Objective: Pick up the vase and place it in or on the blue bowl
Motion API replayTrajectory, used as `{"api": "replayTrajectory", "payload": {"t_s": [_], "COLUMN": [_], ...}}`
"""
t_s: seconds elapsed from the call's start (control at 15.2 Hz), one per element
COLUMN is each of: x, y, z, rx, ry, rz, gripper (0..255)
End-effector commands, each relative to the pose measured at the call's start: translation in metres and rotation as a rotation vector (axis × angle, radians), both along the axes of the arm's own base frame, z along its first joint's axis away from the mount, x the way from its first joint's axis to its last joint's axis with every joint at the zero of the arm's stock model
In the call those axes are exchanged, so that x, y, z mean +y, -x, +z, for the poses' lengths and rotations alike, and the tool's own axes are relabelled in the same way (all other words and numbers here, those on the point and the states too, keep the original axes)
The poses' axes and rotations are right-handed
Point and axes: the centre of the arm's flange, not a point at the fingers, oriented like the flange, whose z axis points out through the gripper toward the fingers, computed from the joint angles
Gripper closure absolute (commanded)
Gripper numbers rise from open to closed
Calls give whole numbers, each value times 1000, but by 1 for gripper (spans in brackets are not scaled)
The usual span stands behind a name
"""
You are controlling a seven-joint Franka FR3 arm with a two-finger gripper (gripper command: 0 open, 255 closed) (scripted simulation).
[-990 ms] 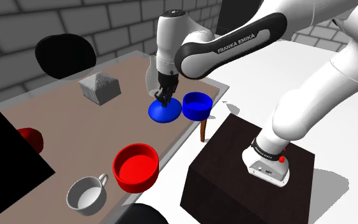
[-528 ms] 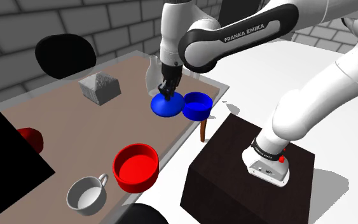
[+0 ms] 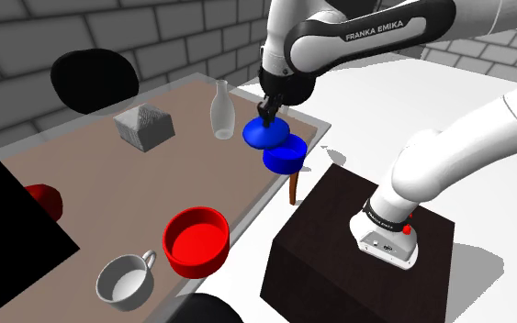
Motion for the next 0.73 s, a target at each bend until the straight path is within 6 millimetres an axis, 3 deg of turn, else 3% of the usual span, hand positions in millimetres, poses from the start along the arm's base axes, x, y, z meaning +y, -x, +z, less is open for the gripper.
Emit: {"api": "replayTrajectory", "payload": {"t_s": [0.0, 0.53, 0.66], "x": [-27, -135, -135], "y": [6, 25, 25], "z": [5, 26, 15], "rx": [0, 0, 0], "ry": [-1, -1, -1], "rz": [2, 2, 2], "gripper": [255, 255, 255]}}
